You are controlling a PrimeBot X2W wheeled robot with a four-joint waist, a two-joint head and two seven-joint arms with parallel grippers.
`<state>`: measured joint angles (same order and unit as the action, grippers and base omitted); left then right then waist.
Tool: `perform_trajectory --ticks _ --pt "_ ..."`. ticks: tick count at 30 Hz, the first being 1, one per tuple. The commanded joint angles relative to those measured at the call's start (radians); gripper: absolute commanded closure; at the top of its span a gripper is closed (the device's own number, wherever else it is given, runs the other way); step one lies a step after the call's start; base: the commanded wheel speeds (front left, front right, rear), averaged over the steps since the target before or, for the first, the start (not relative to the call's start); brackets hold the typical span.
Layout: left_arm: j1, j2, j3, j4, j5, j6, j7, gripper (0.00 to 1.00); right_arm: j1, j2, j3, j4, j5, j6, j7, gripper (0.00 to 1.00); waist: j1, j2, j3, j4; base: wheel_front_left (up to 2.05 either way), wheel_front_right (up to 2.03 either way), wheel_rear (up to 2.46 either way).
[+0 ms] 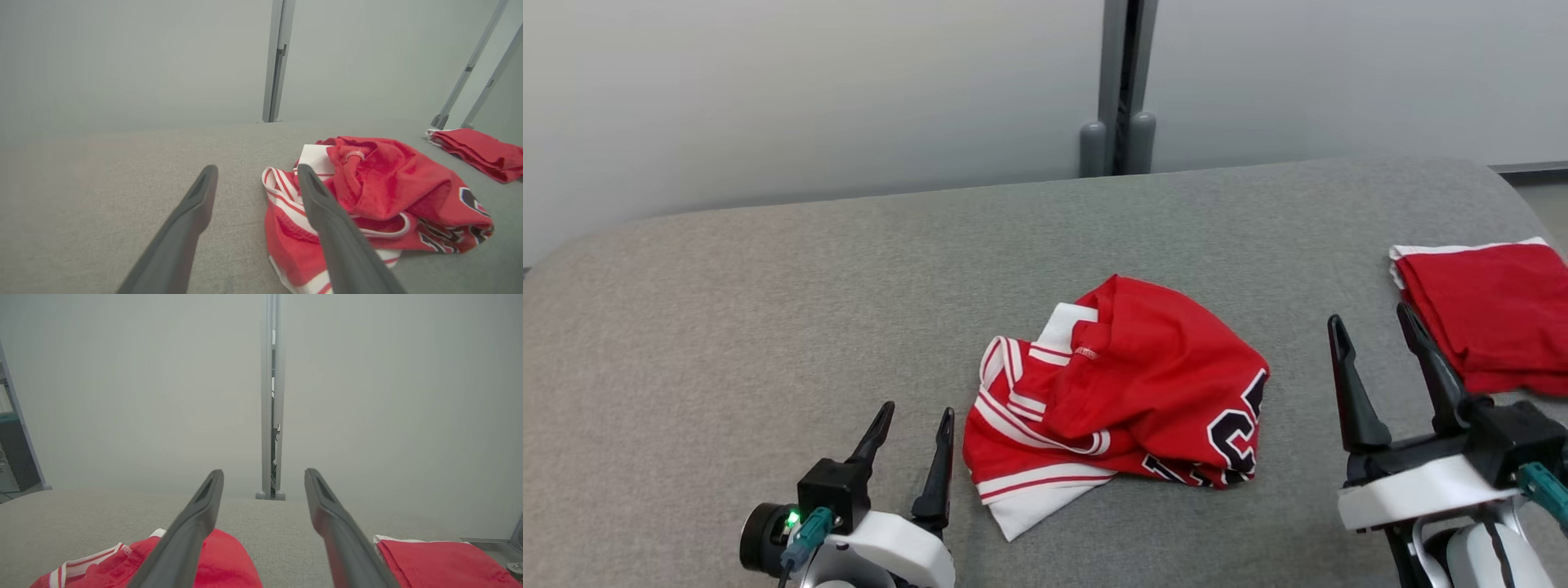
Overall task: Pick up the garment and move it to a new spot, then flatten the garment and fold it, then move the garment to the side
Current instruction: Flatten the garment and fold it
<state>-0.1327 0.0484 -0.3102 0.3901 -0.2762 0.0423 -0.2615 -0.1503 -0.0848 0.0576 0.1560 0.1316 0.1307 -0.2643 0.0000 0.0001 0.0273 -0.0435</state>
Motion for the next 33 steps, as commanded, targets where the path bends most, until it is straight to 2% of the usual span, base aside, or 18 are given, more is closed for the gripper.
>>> perform_trajectory --ticks 1,9,19,25,26,27,28,31,33 --pt "-0.019 0.004 0.007 0.026 -0.004 0.007 -0.004 0.0 0.026 0.003 0.0 -0.025 0.013 0.0 0.0 0.0 0.0 -0.0001 -0.007 -0.044 0.0 0.0 0.0" --pt "-0.066 0.006 -0.016 0.147 -0.002 -0.016 -0.004 0.0 0.07 0.016 0.0 -0.046 0.019 0.0 0.0 0.0 0.0 -0.0001 0.002 -0.077 0.0 0.0 0.0" --pt "-0.198 0.008 -0.039 0.395 -0.053 -0.108 0.03 0.0 0.053 0.027 0.014 -0.052 0.027 0.0 0.0 0.0 0.0 -0.0001 0.053 -0.116 0.0 0.0 0.0" --pt "-0.263 0.008 -0.056 0.491 -0.064 -0.132 0.057 0.0 0.034 0.031 0.016 -0.054 0.027 0.0 0.0 0.0 0.0 -0.0001 0.075 -0.128 0.0 0.0 0.0" --pt "-0.271 0.009 -0.057 0.505 -0.067 -0.134 0.061 0.15 0.033 0.031 0.016 -0.055 0.027 0.0 0.0 0.0 0.0 -0.0001 0.077 -0.129 0.0 0.0 0.0" --pt "-0.278 0.008 -0.057 0.514 -0.074 -0.137 0.06 0.87 0.032 0.032 0.015 -0.055 0.027 0.0 0.0 0.0 0.0 -0.0001 0.077 -0.13 0.0 0.0 0.0" --pt "-0.283 0.008 -0.057 0.526 -0.082 -0.138 0.06 1.0 0.031 0.032 0.015 -0.055 0.028 0.0 0.0 0.0 0.0 -0.0001 0.078 -0.13 0.0 0.0 0.0" --pt "-0.303 0.007 -0.053 0.537 -0.096 -0.139 0.04 1.0 0.035 0.032 0.015 -0.052 0.027 0.0 0.0 0.0 0.0 -0.0001 0.073 -0.128 0.0 0.0 0.0" --pt "-0.312 0.008 -0.033 0.528 -0.109 -0.124 0.02 1.0 0.04 0.032 0.013 -0.047 0.027 0.0 0.0 0.0 0.0 -0.0001 0.065 -0.125 0.0 0.0 0.0"
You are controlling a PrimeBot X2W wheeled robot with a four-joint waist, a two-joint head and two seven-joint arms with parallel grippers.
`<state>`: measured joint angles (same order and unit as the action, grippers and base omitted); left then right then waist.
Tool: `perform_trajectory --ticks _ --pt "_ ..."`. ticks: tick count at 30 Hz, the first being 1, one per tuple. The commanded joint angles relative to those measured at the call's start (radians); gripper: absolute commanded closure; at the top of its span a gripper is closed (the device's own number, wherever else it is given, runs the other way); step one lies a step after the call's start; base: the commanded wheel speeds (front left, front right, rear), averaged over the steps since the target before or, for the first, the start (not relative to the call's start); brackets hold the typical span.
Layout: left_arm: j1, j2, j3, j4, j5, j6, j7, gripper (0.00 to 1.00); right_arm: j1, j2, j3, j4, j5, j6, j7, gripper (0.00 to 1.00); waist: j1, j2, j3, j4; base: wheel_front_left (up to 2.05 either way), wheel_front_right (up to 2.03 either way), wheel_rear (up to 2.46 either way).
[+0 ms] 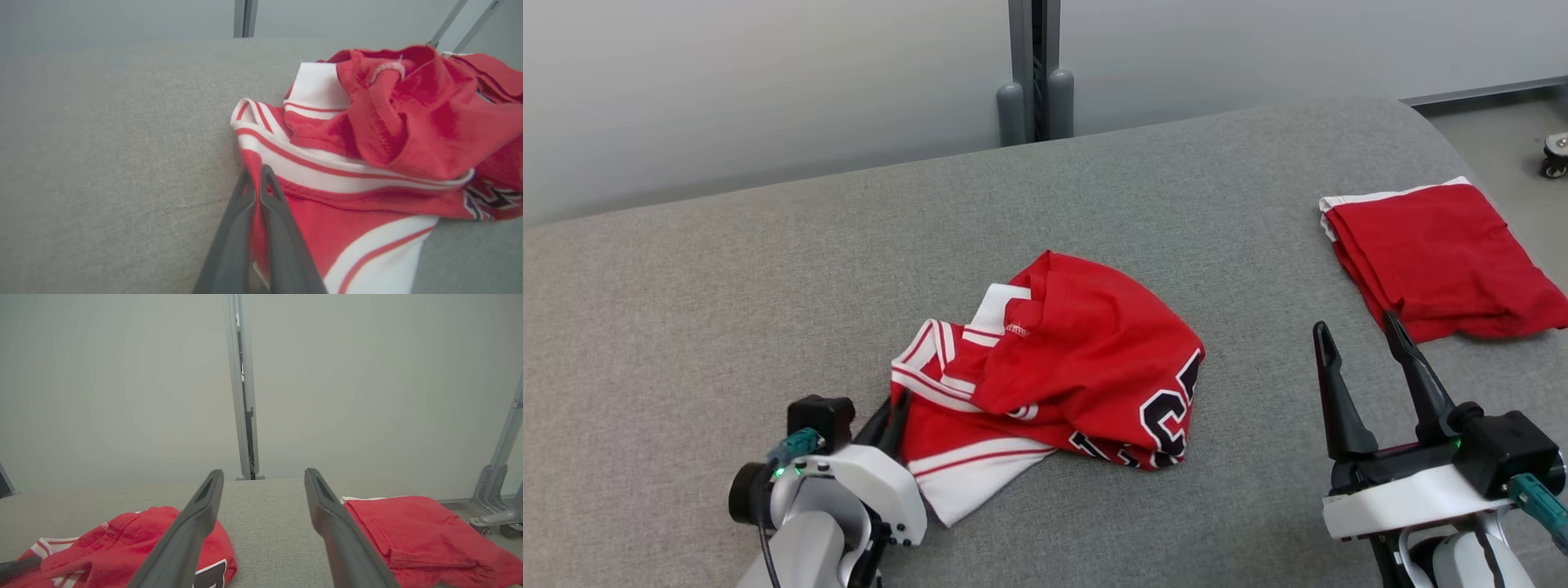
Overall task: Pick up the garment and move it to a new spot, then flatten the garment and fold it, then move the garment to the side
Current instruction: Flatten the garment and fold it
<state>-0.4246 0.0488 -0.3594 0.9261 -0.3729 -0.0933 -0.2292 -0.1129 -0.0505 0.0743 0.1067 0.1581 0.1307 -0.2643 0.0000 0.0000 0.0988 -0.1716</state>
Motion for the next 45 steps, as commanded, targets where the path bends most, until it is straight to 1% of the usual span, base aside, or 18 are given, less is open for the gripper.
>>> perform_trajectory --ticks 1,4,7,9,12,14,20,24,28,29,30,32,36,41,45 --pt "-0.024 0.008 0.032 -0.019 -0.02 0.021 -0.021 1.0 0.005 -0.002 -0.006 0.004 0.001 0.0 0.0 0.0 0.0 0.0 -0.012 0.006 0.0 0.0 0.0" --pt "-0.036 0.032 0.081 -0.077 -0.025 0.055 -0.035 1.0 0.01 -0.002 -0.007 0.008 0.009 0.0 0.0 0.0 0.0 0.0 -0.033 0.015 0.0 0.0 0.0" --pt "-0.038 0.061 0.149 -0.227 0.001 0.096 -0.036 1.0 0.018 -0.002 -0.004 0.011 0.003 0.0 0.0 0.0 0.0 0.0 -0.058 0.029 0.0 0.0 0.0" --pt "-0.029 0.083 0.184 -0.337 0.035 0.11 -0.037 1.0 0.02 -0.002 -0.002 0.01 0.0 0.0 0.0 0.0 0.0 0.0 -0.074 0.038 0.0 0.0 0.0" --pt "-0.036 0.116 0.218 -0.488 0.091 0.112 -0.036 1.0 0.018 -0.002 0.002 0.003 0.0 0.0 0.0 0.0 0.0 0.0 -0.088 0.05 0.0 0.0 0.0" --pt "-0.047 0.134 0.231 -0.56 0.124 0.109 -0.036 1.0 0.013 -0.002 0.009 0.001 0.002 0.0 0.0 0.0 0.0 0.0 -0.094 0.056 0.0 0.0 0.0" --pt "-0.103 0.164 0.24 -0.645 0.164 0.095 -0.037 1.0 0.004 -0.002 0.027 0.004 0.011 0.0 0.0 0.0 0.0 0.0 -0.105 0.062 0.0 0.0 0.0" --pt "-0.153 0.168 0.232 -0.711 0.19 0.092 -0.036 1.0 0.002 -0.002 0.035 0.001 0.021 0.0 0.0 0.0 0.0 0.0 -0.108 0.056 0.0 0.0 0.0" --pt "-0.205 0.14 0.209 -0.772 0.207 0.078 -0.036 1.0 0.001 -0.002 0.038 -0.006 0.029 0.0 0.0 0.0 0.0 0.0 -0.104 0.044 0.0 0.0 0.0" --pt "-0.217 0.13 0.199 -0.78 0.209 0.073 -0.036 1.0 -0.001 -0.002 0.041 -0.006 0.029 0.0 0.0 0.0 0.0 0.0 -0.102 0.039 0.0 0.0 0.0" --pt "-0.242 0.109 0.18 -0.789 0.214 0.059 -0.036 1.0 -0.004 -0.002 0.045 -0.004 0.028 0.0 0.0 0.0 0.0 0.0 -0.098 0.026 0.0 0.0 0.0" --pt "-0.262 0.087 0.149 -0.787 0.215 0.04 -0.036 1.0 -0.01 -0.002 0.052 -0.004 0.03 0.0 0.0 0.0 0.0 0.0 -0.095 0.009 0.0 0.0 0.0" --pt "-0.276 0.053 0.068 -0.744 0.216 0.004 -0.035 1.0 -0.017 -0.002 0.054 -0.011 0.031 0.0 0.0 0.0 0.0 0.0 -0.089 -0.033 0.0 0.0 0.0" --pt "-0.282 0.018 -0.041 -0.639 0.188 -0.019 -0.035 1.0 -0.032 -0.002 0.064 -0.019 0.03 0.0 0.0 0.0 0.0 0.0 -0.064 -0.101 0.0 0.0 0.0" --pt "-0.293 0.006 -0.125 -0.53 0.158 -0.024 -0.035 1.0 -0.05 -0.002 0.065 -0.024 0.036 0.0 0.0 0.0 0.0 0.0 -0.025 -0.161 0.0 0.0 0.0"
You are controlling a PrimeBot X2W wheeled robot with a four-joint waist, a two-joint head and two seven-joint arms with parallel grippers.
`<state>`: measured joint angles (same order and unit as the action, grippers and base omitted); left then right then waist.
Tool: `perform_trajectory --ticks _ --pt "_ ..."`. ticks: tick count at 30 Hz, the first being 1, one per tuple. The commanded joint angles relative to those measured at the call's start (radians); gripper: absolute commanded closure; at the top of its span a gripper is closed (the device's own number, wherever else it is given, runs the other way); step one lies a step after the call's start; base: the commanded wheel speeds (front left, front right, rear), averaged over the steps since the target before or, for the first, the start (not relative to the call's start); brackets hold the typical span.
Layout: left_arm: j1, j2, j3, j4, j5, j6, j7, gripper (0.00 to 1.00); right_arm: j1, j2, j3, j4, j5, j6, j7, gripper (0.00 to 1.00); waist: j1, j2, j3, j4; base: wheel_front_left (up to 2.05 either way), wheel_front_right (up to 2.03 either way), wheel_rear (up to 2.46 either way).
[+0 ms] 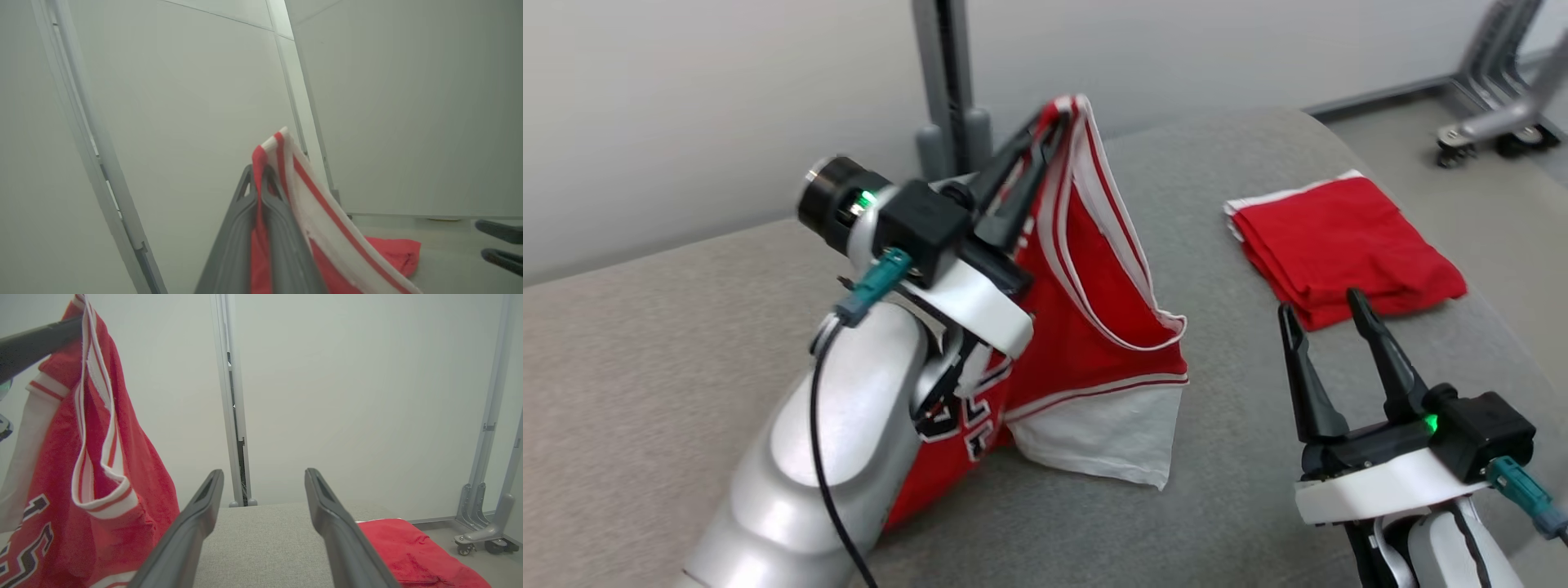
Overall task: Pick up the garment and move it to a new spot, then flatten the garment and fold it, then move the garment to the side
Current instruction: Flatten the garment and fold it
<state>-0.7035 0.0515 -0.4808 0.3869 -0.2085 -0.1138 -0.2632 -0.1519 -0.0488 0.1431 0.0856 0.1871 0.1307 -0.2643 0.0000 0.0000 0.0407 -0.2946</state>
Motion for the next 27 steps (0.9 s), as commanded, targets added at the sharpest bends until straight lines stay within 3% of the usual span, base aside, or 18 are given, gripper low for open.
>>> perform_trajectory --ticks 1,6,7,8,9,13,18,24,27 --pt "-0.017 0.003 -0.025 0.035 -0.013 -0.003 -0.001 1.0 -0.016 -0.004 -0.001 -0.005 0.009 0.0 0.0 0.0 0.0 0.0 0.045 -0.055 0.0 0.0 0.0" --pt "-0.024 0.003 -0.177 0.194 -0.078 0.023 -0.001 1.0 -0.032 -0.004 0.002 -0.01 0.024 0.0 0.0 0.0 0.0 0.0 0.095 -0.117 0.0 0.0 0.0" --pt "-0.031 0.005 -0.206 0.239 -0.086 0.031 -0.001 0.66 -0.036 -0.003 0.006 -0.012 0.026 0.0 0.0 0.0 0.0 0.0 0.103 -0.127 0.0 0.0 0.0" --pt "-0.044 0.004 -0.233 0.281 -0.097 0.041 0.001 0.12 -0.039 -0.003 0.007 -0.014 0.029 0.0 0.0 0.0 0.0 0.0 0.109 -0.134 0.0 0.0 0.0" --pt "-0.055 0.004 -0.261 0.313 -0.111 0.046 0.0 0.0 -0.041 -0.003 0.008 -0.015 0.033 0.0 0.0 0.0 0.0 0.0 0.114 -0.14 0.0 0.0 0.0" --pt "-0.072 0.001 -0.339 0.381 -0.184 0.056 0.0 0.0 -0.036 -0.004 0.003 -0.018 0.038 0.0 0.0 0.0 0.0 0.0 0.118 -0.143 0.0 0.0 0.0" --pt "-0.097 0.003 -0.358 0.383 -0.252 0.081 -0.003 0.0 -0.028 -0.004 -0.004 -0.018 0.036 0.0 0.0 0.0 0.0 0.0 0.101 -0.111 0.0 0.0 0.0" --pt "-0.089 0.003 -0.257 0.284 -0.258 0.144 -0.002 0.0 -0.017 -0.004 -0.015 -0.029 0.018 0.0 0.0 0.0 0.0 0.0 0.058 -0.008 0.0 0.0 0.0" --pt "-0.037 0.03 -0.172 0.204 -0.227 0.162 -0.002 0.0 -0.011 -0.004 -0.012 -0.027 0.0 0.0 0.0 0.0 0.0 0.0 0.035 0.055 0.0 0.0 0.0"
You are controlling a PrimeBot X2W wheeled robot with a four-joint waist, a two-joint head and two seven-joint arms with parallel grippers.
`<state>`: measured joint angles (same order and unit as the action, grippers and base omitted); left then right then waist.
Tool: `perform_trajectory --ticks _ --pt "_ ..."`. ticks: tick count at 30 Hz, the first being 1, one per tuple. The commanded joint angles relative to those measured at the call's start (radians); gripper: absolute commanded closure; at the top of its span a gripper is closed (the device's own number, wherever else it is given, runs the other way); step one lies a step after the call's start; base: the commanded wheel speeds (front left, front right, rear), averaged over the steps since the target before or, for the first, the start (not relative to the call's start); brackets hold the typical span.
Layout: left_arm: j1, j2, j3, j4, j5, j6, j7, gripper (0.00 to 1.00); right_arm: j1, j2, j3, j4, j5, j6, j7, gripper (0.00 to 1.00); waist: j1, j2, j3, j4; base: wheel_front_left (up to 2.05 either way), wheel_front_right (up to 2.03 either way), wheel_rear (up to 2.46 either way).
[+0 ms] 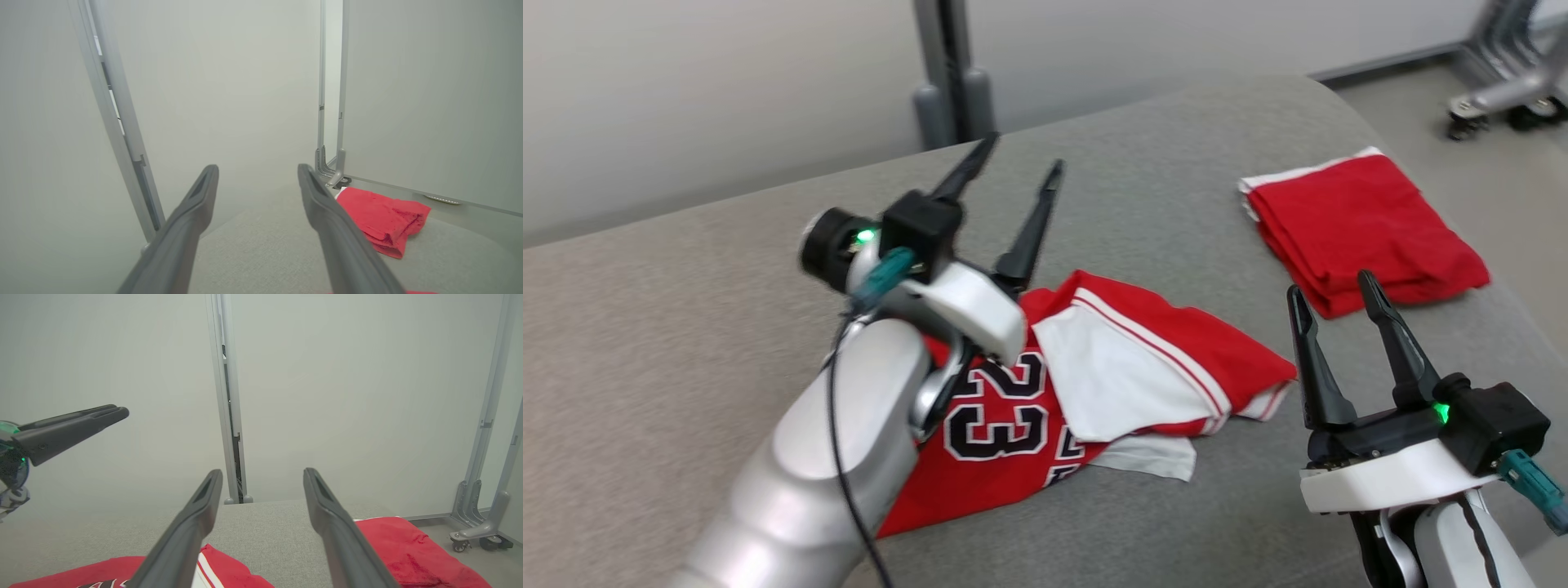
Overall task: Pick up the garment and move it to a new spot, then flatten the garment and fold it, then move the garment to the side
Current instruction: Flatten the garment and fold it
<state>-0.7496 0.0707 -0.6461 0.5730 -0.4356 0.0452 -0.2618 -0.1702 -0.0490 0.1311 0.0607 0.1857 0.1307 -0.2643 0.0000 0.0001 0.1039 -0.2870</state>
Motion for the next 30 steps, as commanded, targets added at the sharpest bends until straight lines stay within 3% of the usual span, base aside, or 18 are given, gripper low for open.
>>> perform_trajectory --ticks 1,10,15,23,30 --pt "0.031 0.021 0.022 -0.016 0.01 0.007 -0.004 0.0 0.009 -0.004 -0.002 -0.001 -0.005 0.0 0.0 0.0 0.0 -0.0001 -0.036 0.071 0.0 0.0 0.0" --pt "0.351 0.103 0.262 -0.284 0.102 0.031 -0.004 0.0 0.017 -0.032 0.037 0.038 -0.046 0.0 0.0 0.0 0.0 -0.0001 -0.091 0.264 0.0 0.0 0.0" --pt "0.525 0.071 0.366 -0.376 0.135 0.018 -0.004 0.0 0.025 -0.061 0.052 0.078 -0.042 0.0 0.0 0.0 0.0 -0.0001 -0.108 0.341 0.0 0.0 0.0" --pt "0.707 -0.001 0.458 -0.45 0.211 -0.024 -0.004 0.0 0.05 -0.068 0.042 0.114 -0.045 0.0 0.0 0.0 0.0 -0.0001 -0.133 0.392 0.0 0.0 0.0" --pt "0.718 -0.016 0.467 -0.461 0.265 -0.061 -0.004 0.0 0.068 -0.053 0.023 0.123 -0.041 0.0 0.0 0.0 0.0 -0.0001 -0.133 0.395 0.0 0.0 0.0"
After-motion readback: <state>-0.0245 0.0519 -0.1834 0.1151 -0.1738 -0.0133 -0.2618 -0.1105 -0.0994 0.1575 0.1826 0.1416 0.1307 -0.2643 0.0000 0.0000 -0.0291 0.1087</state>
